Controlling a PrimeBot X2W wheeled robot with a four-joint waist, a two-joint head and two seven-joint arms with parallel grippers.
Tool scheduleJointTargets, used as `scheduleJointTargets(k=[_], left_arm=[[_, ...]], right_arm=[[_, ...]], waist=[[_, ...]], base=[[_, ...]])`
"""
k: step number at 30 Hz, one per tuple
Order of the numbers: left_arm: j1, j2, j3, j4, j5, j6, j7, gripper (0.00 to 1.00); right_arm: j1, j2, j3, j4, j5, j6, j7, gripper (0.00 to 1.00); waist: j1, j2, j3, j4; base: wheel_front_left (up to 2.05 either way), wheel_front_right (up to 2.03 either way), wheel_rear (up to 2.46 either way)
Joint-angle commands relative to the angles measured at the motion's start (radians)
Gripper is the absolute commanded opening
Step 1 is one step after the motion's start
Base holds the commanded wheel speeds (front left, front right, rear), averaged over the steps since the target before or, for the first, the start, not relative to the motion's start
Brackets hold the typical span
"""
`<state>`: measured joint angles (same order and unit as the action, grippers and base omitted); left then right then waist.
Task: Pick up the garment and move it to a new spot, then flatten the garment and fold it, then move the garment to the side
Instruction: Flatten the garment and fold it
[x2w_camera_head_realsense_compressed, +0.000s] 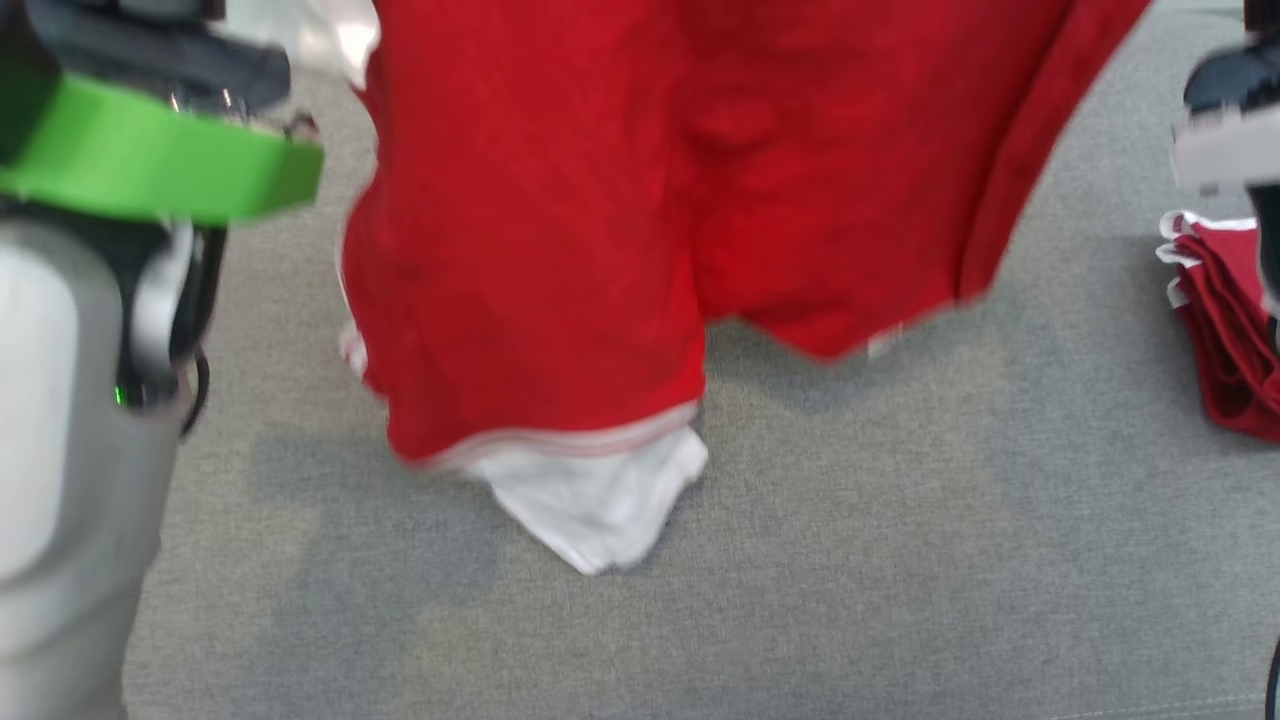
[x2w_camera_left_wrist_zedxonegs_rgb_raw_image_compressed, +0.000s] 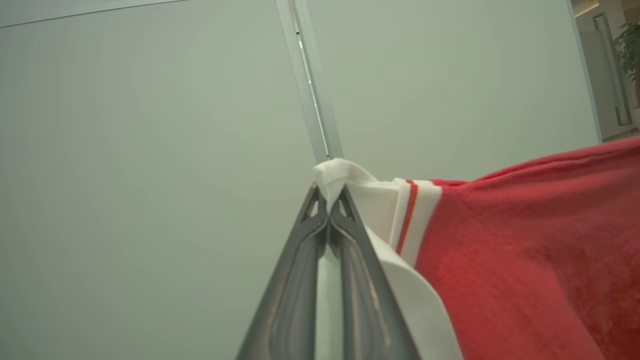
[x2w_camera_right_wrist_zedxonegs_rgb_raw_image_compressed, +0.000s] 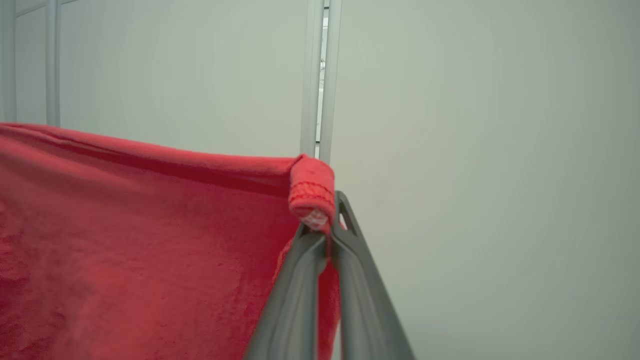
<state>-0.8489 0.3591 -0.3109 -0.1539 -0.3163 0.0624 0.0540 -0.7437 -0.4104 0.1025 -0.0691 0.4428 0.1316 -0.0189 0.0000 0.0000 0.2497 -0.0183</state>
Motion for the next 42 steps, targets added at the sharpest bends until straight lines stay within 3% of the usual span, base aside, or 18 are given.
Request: scheduleJointTargets(k=[1, 6, 14, 22, 28, 34, 42], left_arm=[[-0.056, -0.007, 0.005, 0.05, -0.009, -0.016, -0.014, 0.0], [-0.261, -0.046, -0.002, 0.301, -0.02, -0.075, -0.085, 0.0], [-0.536, -0.101, 0.021, 0.735, -0.04, -0.111, -0.193, 0.0], [-0.595, -0.17, 0.04, 1.03, -0.108, -0.146, -0.236, 0.0], [-0.522, -0.213, 0.034, 1.145, -0.156, -0.171, -0.251, 0.0], [-0.322, -0.256, 0.037, 1.208, -0.21, -0.187, -0.302, 0.0], [-0.003, -0.26, 0.047, 1.096, -0.214, -0.193, -0.318, 0.0]], right_arm=[[-0.058, -0.001, 0.02, 0.031, 0.024, -0.002, -0.017, 0.0], [-0.286, 0.008, 0.119, 0.218, 0.051, -0.002, -0.079, 0.0], [-0.614, 0.142, 0.175, 0.62, 0.121, -0.002, -0.208, 0.0], [-0.713, 0.227, 0.257, 0.896, 0.203, -0.002, -0.236, 0.0], [-0.641, 0.209, 0.377, 0.938, 0.265, -0.002, -0.232, 0.0], [-0.421, 0.142, 0.501, 0.864, 0.398, -0.002, -0.24, 0.0], [-0.083, 0.056, 0.566, 0.691, 0.514, -0.002, -0.248, 0.0]], waist=[[0.0, 0.0, 0.072, 0.002], [0.0, 0.0, 0.141, 0.005], [0.0, 0.0, 0.173, -0.007], [0.0, 0.0, 0.192, 0.001], [0.0, 0.0, 0.222, 0.013], [0.0, 0.0, 0.213, 0.028], [0.0, 0.0, 0.134, 0.027]], base=[[0.0, 0.0, 0.0], [0.0, 0.0, 0.0], [0.0, 0.0, 0.0], [0.0, 0.0, 0.0], [0.0, 0.0, 0.0], [0.0, 0.0, 0.0], [0.0, 0.0, 0.0]])
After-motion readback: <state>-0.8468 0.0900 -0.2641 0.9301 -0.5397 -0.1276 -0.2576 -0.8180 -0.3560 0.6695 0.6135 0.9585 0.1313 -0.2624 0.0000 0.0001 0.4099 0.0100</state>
